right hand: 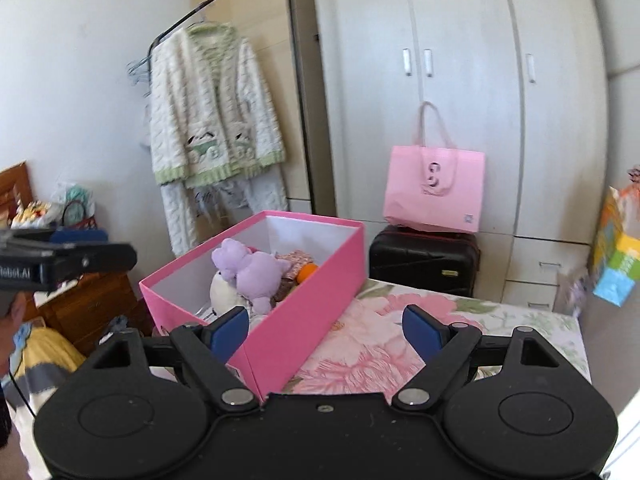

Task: Organize soft objects

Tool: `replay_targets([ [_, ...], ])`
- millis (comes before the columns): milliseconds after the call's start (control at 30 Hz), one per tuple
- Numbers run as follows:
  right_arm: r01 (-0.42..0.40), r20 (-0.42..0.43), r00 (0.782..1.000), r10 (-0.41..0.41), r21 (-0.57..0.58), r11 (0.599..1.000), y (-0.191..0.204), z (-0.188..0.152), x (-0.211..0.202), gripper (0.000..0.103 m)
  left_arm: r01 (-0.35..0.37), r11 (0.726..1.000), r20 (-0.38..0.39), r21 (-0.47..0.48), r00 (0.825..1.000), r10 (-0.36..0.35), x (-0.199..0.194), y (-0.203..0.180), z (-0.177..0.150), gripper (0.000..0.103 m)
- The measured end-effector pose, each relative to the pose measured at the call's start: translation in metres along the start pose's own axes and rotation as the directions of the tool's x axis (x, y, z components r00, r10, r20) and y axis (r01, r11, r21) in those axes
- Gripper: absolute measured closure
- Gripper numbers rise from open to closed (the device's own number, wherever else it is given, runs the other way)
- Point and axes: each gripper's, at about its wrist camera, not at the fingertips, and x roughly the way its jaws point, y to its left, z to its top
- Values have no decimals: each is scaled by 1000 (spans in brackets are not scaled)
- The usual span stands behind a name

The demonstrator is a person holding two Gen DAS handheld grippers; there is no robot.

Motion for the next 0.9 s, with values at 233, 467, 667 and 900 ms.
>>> replay_targets([
  [233,84,43,995,-86,39,996,5,-22,-9,4,-12,1000,25,-16,1000,13,4,-6,-17,1],
  [467,204,0,979,-206,106,973,5,-9,-7,0,-68,997,26,43,997,66,16,-15,1,0],
  [667,237,-22,971,-237,182,954,-3,-11,-17,0,-69,998,36,-15,997,69,6,-19,0,0],
  [900,293,-57,956,-287,202,935,-12,-24,-21,0,-40,999,26,-34,999,41,-2,-27,-14,0],
])
